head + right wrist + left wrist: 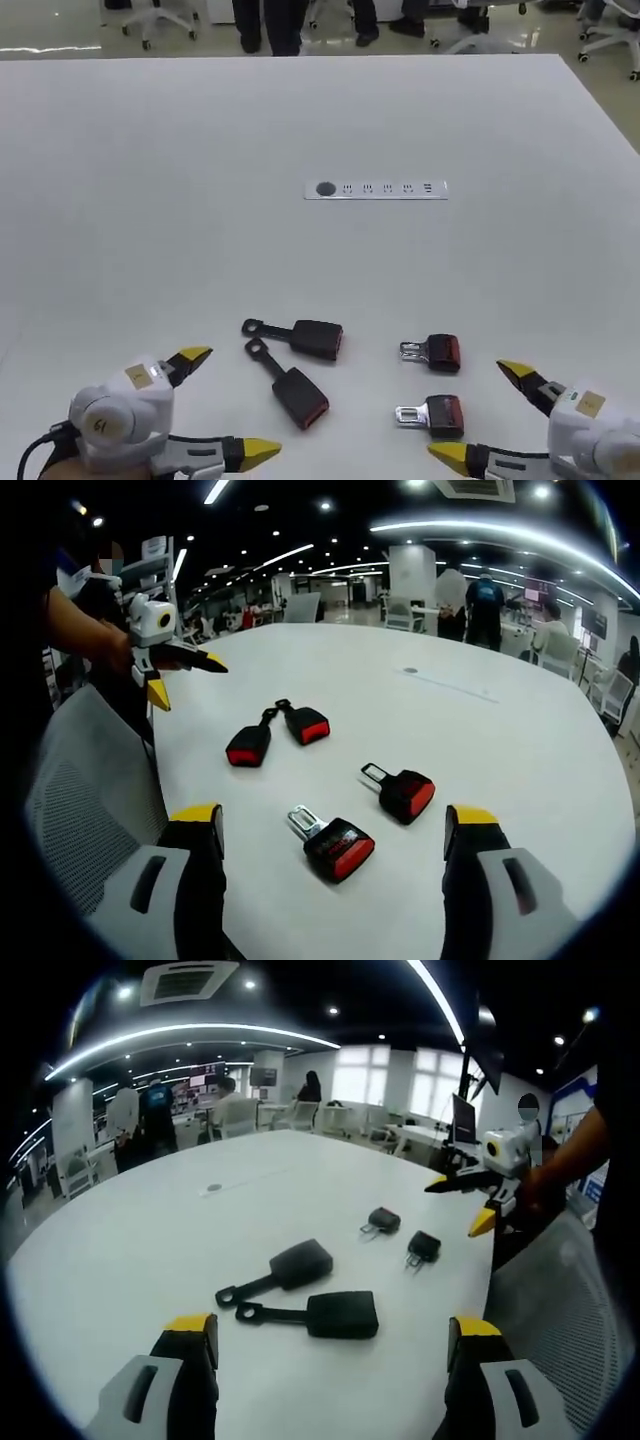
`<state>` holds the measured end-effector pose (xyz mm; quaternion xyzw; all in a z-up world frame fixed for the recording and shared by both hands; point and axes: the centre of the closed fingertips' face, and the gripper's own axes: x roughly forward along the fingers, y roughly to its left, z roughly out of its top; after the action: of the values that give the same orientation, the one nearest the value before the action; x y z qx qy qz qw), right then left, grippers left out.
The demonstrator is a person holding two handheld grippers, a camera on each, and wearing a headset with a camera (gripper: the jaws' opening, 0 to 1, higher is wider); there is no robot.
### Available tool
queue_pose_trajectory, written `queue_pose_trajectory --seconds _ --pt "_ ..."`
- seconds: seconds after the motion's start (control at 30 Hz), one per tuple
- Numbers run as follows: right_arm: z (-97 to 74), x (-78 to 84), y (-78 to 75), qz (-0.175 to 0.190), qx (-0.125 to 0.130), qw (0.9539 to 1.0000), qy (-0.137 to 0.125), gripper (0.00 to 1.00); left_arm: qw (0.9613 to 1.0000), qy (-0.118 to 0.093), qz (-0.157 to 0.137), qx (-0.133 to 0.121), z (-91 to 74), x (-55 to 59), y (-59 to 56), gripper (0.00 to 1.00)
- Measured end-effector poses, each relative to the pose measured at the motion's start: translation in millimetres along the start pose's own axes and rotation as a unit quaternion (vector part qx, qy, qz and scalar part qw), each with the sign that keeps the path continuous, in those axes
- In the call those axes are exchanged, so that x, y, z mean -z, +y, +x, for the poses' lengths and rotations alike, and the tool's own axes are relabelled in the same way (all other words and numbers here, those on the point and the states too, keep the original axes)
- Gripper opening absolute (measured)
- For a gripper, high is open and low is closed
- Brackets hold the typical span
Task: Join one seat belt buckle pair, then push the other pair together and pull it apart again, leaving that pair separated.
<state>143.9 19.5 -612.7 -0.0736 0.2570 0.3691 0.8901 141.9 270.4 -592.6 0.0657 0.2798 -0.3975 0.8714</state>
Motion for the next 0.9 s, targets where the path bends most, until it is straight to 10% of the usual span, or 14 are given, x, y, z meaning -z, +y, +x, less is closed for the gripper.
queue_pose_trajectory --seconds 0.9 --pt "26.4 13.0 7.1 0.001 -0.042 0.9983 0.040 0.84 0.9991 0.022 0.007 0.036 35.7 6.0 2.6 0.94"
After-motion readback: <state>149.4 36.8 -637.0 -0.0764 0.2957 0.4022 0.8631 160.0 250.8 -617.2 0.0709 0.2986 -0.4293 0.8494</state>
